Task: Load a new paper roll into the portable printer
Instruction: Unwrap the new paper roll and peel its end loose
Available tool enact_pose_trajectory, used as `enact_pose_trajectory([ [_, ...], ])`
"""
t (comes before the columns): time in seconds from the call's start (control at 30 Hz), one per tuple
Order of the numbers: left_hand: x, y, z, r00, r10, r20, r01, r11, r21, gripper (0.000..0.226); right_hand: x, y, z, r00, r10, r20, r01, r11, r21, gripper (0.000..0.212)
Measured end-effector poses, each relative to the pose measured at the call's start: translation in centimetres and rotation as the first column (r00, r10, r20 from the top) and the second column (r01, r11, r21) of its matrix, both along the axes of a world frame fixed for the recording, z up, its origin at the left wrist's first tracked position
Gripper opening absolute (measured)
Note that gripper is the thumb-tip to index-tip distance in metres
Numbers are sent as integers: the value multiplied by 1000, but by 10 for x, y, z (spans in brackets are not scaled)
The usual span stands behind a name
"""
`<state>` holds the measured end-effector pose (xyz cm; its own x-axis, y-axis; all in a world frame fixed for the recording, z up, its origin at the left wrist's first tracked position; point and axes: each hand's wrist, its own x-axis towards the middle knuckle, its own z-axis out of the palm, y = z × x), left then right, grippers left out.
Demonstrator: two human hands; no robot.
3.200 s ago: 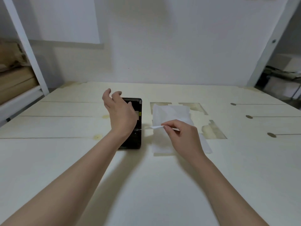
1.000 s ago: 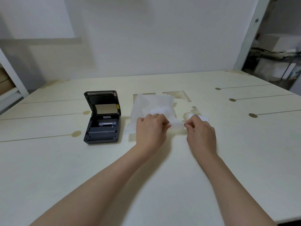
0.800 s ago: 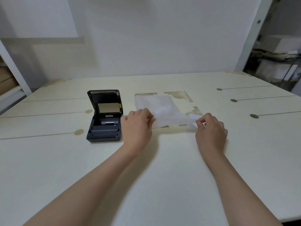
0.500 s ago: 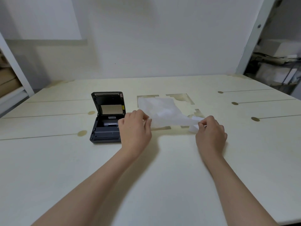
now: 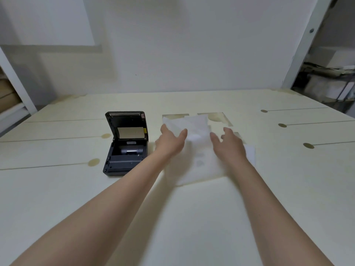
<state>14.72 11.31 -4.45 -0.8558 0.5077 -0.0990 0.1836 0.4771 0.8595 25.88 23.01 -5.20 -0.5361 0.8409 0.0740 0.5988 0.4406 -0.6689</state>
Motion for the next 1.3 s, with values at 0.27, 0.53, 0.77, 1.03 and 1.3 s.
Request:
enact_pose_trajectory([
  [0.27, 0, 14, 8, 976, 140, -165, -86, 951, 298, 48, -8, 9, -8, 980, 40, -193, -13, 990, 143, 15],
  [0.53, 5, 19, 30, 952, 203, -230, -79, 886, 457, 41, -1, 3, 14, 812, 62, -580, 14, 992, 127, 9],
  [0.77, 6, 19, 23, 874, 248, -417, -50, 901, 430, 44, 3, 5, 11, 733, -49, -678, 25, 999, -45, 9],
  [1.03, 6, 4, -5, 789, -501, -356, 433, 864, -257, 54, 1, 9, -3, 831, 13, -556, -75, 993, -89, 19],
  [1.3, -9, -8, -17, 789, -578, -211, 468, 786, -404, 76, 23, 2, 7, 909, 415, -17, -415, 909, 28, 33],
])
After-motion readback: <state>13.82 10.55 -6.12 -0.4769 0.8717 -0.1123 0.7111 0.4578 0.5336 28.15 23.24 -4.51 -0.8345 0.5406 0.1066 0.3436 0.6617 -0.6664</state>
